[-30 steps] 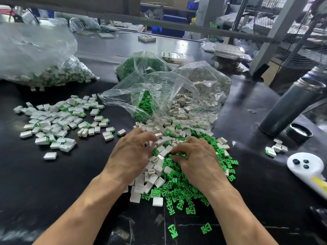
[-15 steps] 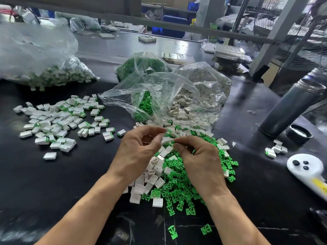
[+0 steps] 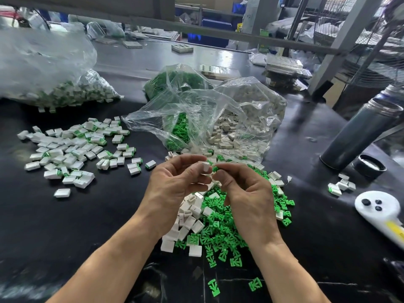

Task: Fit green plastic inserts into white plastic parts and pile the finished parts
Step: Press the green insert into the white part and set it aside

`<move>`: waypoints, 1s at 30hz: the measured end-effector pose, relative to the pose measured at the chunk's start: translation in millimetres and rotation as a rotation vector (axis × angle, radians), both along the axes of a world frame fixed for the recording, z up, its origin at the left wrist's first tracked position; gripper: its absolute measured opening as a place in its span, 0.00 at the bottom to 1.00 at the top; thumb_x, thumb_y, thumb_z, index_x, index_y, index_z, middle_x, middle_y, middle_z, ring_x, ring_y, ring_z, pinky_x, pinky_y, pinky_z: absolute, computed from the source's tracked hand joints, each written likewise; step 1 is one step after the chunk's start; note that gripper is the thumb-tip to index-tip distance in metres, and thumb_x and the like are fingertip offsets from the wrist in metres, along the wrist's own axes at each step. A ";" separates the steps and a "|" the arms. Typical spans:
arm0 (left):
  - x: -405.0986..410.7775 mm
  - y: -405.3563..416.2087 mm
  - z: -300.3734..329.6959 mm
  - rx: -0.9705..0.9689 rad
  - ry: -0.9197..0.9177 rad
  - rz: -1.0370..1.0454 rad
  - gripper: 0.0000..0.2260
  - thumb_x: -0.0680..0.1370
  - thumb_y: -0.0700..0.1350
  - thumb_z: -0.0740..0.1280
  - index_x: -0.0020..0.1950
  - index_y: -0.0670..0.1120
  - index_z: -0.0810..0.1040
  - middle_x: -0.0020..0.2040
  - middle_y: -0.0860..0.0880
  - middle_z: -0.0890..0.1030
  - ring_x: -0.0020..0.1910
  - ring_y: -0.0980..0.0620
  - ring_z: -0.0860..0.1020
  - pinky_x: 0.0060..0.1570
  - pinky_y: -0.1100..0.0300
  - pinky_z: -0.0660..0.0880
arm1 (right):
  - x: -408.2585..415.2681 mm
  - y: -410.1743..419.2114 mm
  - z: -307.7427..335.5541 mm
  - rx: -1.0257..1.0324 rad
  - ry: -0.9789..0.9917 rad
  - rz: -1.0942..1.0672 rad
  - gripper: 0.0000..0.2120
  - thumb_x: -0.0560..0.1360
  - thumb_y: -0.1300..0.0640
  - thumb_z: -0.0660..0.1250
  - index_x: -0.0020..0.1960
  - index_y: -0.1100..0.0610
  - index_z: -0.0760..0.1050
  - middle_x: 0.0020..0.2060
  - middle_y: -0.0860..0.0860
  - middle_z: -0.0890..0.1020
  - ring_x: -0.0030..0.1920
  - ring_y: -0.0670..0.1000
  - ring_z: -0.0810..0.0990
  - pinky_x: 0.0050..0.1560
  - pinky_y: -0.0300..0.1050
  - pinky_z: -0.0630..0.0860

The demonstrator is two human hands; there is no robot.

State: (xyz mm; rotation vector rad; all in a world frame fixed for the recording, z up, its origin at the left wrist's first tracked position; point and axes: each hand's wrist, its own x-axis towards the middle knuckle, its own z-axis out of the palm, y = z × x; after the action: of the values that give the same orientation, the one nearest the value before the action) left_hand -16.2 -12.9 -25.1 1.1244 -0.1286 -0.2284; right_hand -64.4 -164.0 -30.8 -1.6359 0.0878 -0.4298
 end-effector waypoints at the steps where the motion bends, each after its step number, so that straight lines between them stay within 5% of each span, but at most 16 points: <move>1: -0.7 0.0 0.7 0.007 0.000 0.000 0.13 0.73 0.41 0.74 0.56 0.39 0.82 0.46 0.41 0.87 0.39 0.48 0.85 0.39 0.60 0.82 | -0.6 0.6 0.2 0.005 -0.011 0.002 0.05 0.78 0.59 0.74 0.51 0.50 0.86 0.43 0.47 0.87 0.40 0.42 0.81 0.41 0.39 0.75; 10: -3.9 -1.0 1.9 0.061 -0.018 -0.037 0.11 0.66 0.47 0.76 0.47 0.46 0.87 0.43 0.44 0.85 0.41 0.50 0.81 0.39 0.61 0.80 | -0.6 1.6 -0.3 0.013 0.005 0.006 0.06 0.78 0.59 0.74 0.49 0.48 0.86 0.40 0.44 0.86 0.39 0.42 0.81 0.39 0.37 0.76; 22: -5.7 -0.1 -4.0 0.293 -0.174 0.014 0.07 0.73 0.42 0.76 0.50 0.45 0.85 0.43 0.46 0.86 0.39 0.51 0.83 0.41 0.62 0.81 | -1.0 -2.1 -2.1 -0.253 0.006 -0.033 0.08 0.78 0.59 0.74 0.51 0.46 0.85 0.45 0.43 0.86 0.47 0.42 0.84 0.46 0.33 0.78; 26: -8.0 -3.5 -0.9 0.259 -0.150 0.013 0.11 0.70 0.48 0.76 0.50 0.45 0.85 0.42 0.44 0.86 0.40 0.49 0.83 0.41 0.60 0.82 | -0.4 -2.3 2.3 0.070 0.061 0.025 0.06 0.77 0.59 0.74 0.53 0.52 0.84 0.42 0.49 0.86 0.33 0.43 0.80 0.33 0.35 0.76; 30: -8.5 -6.4 -1.3 0.194 -0.090 -0.003 0.14 0.69 0.48 0.76 0.51 0.43 0.83 0.41 0.44 0.85 0.39 0.50 0.82 0.39 0.60 0.81 | 1.1 0.1 4.0 0.282 0.074 0.082 0.03 0.76 0.62 0.74 0.48 0.57 0.85 0.36 0.52 0.84 0.31 0.48 0.78 0.33 0.40 0.78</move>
State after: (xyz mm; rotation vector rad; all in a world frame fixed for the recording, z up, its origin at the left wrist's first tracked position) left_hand -24.7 -19.3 -26.5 1.3278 -0.1909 -0.1956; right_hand -63.4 -163.9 -26.8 -1.3719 0.1305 -0.2794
